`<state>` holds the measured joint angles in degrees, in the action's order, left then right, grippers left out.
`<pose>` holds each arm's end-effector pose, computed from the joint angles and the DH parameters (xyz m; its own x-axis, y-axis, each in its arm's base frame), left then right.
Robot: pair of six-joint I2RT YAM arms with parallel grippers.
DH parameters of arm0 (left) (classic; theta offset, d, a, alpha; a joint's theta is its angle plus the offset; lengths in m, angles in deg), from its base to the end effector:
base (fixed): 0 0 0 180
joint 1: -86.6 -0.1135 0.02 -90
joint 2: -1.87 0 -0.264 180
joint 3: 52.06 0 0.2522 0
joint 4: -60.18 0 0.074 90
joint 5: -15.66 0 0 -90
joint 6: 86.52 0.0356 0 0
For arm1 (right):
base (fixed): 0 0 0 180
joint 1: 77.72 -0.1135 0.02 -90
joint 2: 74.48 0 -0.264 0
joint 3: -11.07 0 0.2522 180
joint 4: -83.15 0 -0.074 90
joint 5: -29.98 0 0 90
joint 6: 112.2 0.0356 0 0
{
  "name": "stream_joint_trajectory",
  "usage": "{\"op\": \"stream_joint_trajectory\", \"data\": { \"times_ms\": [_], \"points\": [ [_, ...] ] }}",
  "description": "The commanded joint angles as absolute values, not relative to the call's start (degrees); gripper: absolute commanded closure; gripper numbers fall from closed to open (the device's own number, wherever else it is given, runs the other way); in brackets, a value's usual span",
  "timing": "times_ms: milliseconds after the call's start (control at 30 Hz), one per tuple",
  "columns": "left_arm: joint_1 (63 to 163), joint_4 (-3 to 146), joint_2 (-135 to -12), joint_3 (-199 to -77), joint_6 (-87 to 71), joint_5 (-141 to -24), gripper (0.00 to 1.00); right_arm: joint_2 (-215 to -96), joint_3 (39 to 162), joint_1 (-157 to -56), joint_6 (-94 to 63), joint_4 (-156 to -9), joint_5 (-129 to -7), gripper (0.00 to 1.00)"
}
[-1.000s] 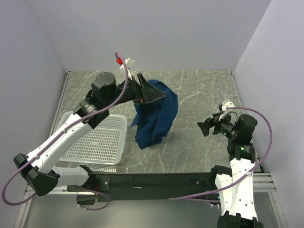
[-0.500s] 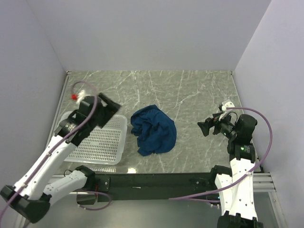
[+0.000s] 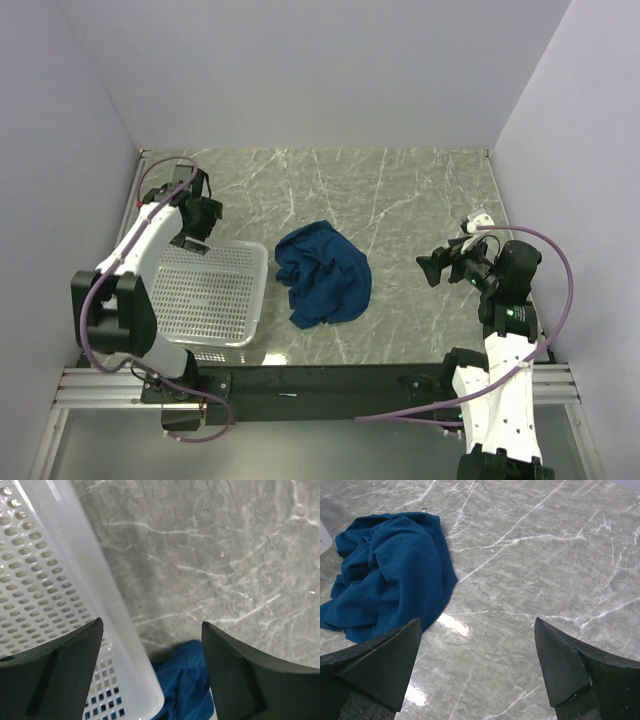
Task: Fold and stack the t-shirts
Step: Flatten the tshirt out
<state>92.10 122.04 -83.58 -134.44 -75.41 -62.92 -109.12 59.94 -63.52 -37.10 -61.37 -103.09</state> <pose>0.2963 -0.0215 0.2645 -0.1840 -0.9486 -0.2576 -0.8827 0.2747 -0.3812 0.1421 -0.0109 0.2893 -0.2270 -0.1363 -0.9643 -0.5134 0.8581 -0.0005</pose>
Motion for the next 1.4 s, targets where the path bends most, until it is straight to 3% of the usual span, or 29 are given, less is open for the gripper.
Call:
{"op": "stream_joint_trajectory", "data": {
  "times_ms": [0, 200, 300, 333, 433, 567, 767, 967, 1367],
  "points": [
    [91.7, 124.4, -87.0, -139.0, -74.8, -62.0, 0.16, -108.7, 60.7, -63.0, -37.7, -62.6, -102.9, 0.01],
    [92.0, 124.5, -95.2, -141.4, -68.9, -65.5, 0.33, -108.1, 60.7, -63.0, -37.7, -62.6, -102.3, 0.01],
    [92.2, 121.1, -96.1, -141.1, -63.0, -66.7, 0.49, -108.0, 60.7, -63.0, -37.6, -62.6, -102.2, 0.01],
    [92.1, 118.8, -96.1, -141.0, -60.4, -67.7, 0.72, -108.0, 60.8, -63.0, -37.6, -62.7, -102.2, 0.01],
    [92.1, 109.5, -96.0, -140.9, -46.2, -71.1, 1.0, -108.1, 60.9, -63.0, -37.6, -62.7, -102.1, 0.01],
    [92.1, 99.9, -95.9, -142.2, -23.0, -70.2, 0.99, -108.0, 60.9, -63.0, -37.7, -62.6, -101.9, 0.01],
    [91.6, 105.5, -107.6, -157.5, -4.4, -70.6, 1.0, -108.2, 61.0, -63.0, -37.6, -62.6, -102.0, 0.01],
    [91.4, 110.0, -118.4, -170.5, 5.6, -66.9, 1.0, -108.4, 61.0, -63.0, -37.7, -62.4, -102.3, 0.01],
    [90.1, 109.9, -130.4, -185.3, 8.0, -60.6, 0.95, -110.6, 61.1, -63.0, -37.8, -62.3, -102.8, 0.01]
  ]
}}
